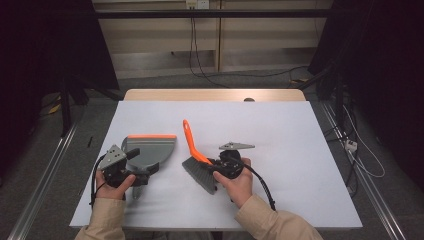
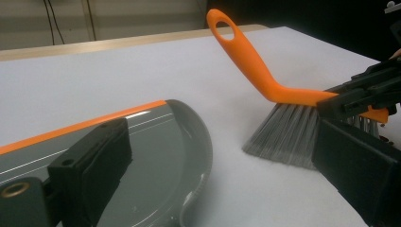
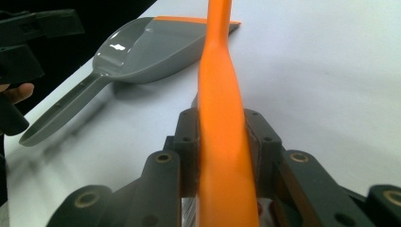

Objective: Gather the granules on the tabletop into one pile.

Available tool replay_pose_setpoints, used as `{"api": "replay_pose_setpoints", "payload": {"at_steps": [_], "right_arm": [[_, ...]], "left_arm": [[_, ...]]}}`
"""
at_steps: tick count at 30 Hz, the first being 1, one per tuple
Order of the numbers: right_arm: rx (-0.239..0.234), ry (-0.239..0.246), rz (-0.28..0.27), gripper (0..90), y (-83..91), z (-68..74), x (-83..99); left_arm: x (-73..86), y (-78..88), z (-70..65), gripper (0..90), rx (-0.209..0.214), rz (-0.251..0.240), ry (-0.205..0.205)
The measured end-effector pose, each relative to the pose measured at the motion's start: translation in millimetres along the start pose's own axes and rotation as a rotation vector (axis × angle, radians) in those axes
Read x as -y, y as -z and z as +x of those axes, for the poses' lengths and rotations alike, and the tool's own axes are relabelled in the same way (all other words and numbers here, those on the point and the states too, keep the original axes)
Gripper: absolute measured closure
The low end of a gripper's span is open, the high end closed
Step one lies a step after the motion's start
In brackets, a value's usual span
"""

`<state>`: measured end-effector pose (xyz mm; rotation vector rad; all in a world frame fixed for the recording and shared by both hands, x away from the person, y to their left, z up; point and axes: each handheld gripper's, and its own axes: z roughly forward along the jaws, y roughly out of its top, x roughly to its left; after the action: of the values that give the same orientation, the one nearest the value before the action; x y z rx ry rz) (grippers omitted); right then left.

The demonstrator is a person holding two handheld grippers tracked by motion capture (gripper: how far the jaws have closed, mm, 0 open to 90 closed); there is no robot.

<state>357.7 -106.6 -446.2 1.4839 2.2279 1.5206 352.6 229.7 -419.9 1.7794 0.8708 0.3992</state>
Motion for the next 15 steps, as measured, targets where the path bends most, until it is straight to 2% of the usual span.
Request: {"api": "replay_pose_setpoints", "payload": {"at_steps": [15], "right_arm": [[0.047, -0.047, -0.018, 70.6, 18.9, -17.3, 5.4]], "left_arm": [[0.1, -0.6, -0.7, 5.5, -0.001, 0.003, -0.003]]}}
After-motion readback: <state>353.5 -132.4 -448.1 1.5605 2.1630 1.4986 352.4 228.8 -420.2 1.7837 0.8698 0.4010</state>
